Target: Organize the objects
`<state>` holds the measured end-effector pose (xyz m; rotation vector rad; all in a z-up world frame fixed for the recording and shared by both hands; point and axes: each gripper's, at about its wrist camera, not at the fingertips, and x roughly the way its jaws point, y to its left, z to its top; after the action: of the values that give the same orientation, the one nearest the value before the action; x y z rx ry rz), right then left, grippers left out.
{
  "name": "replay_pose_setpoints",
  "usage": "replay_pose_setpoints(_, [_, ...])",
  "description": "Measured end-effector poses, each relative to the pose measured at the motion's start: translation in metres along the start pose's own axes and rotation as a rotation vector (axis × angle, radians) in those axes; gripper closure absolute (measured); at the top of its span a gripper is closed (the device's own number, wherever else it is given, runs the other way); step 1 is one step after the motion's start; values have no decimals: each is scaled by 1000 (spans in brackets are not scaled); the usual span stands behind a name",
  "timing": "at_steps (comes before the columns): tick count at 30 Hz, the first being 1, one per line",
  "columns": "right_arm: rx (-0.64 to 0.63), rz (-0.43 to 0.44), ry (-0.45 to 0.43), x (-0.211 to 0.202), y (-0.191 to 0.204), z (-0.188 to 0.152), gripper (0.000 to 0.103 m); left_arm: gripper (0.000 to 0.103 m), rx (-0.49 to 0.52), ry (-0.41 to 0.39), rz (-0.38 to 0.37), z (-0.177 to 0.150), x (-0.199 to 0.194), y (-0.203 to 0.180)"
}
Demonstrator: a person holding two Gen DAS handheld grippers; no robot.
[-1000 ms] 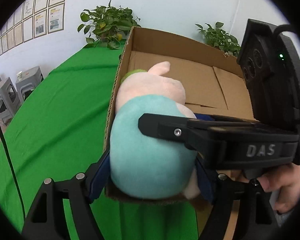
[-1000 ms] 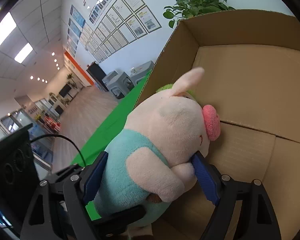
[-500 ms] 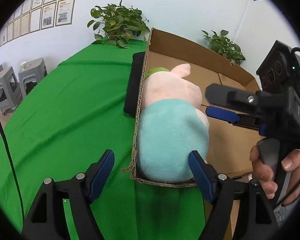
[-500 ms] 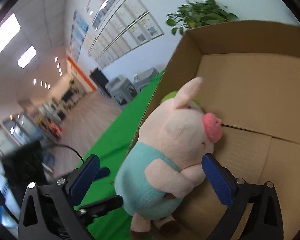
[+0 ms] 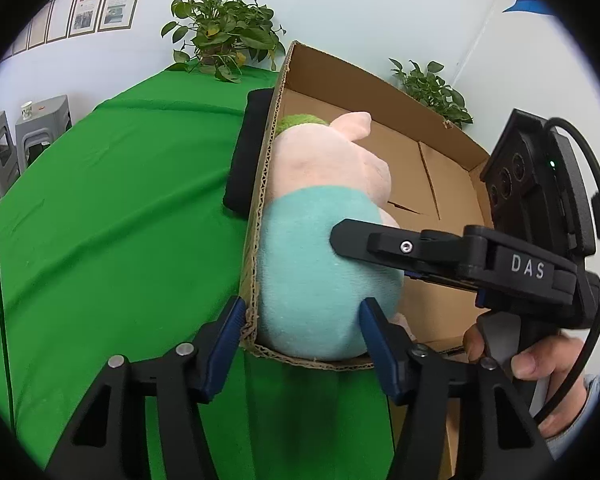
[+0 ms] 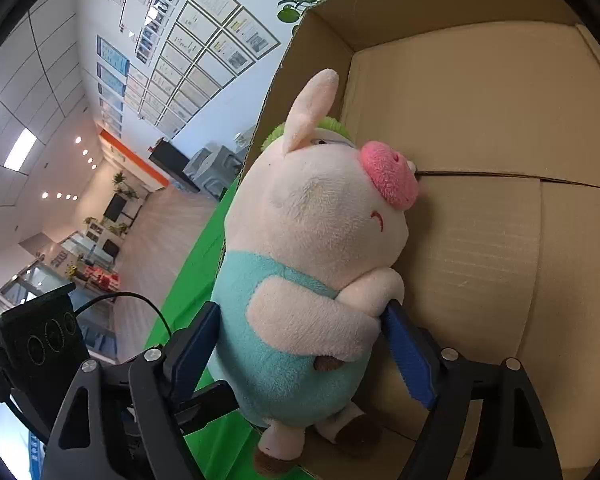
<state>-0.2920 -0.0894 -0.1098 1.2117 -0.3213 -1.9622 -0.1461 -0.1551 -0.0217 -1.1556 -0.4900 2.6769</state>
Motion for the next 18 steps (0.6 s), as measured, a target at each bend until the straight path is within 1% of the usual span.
replay_pose_setpoints(3, [-20,-30,-38,-2,3,-12,29,51,-26,5,-12,1,1,5])
replay_pose_setpoints(7, [-19,-45,-41,-16,10,-28,29,52,-14,14,-5,1,1,5])
replay_pose_setpoints(8, [-17,-44,-40,-14,13,-23,26,52,-14,16,-3,1,0,5])
replay_pose_setpoints(10, [-10,-23,-27,-18,13,-25,21,51,-14,21,3,1,-1,5])
replay_pose_setpoints(11, [-15,-31,-31,-23,14,-27,17,51,-13,17,10,0,-3,4])
replay_pose_setpoints(12, [-24,-55,-43,-32,16,-31,12,51,-9,11,19,-1,-7,3])
replay_pose_setpoints(13, [-41,-81,-63,-47,18,-37,4,51,2,2,41,-2,-11,0])
replay_pose_setpoints(14, [-72,-104,-99,-65,23,-45,0,52,21,-16,87,-5,-17,-4])
replay_pose_setpoints(15, [-95,-112,-127,-89,27,-52,0,51,44,-38,120,-7,-23,-10])
replay_pose_setpoints(16, [-111,-125,-157,-107,30,-60,0,51,68,-61,135,-9,-30,-15])
replay_pose_setpoints(17, [-119,-153,-188,-127,32,-69,0,49,92,-87,141,-11,-38,-23])
replay_pose_setpoints(18, [-123,-196,-221,-149,35,-81,0,39,107,-111,143,-13,-45,-30])
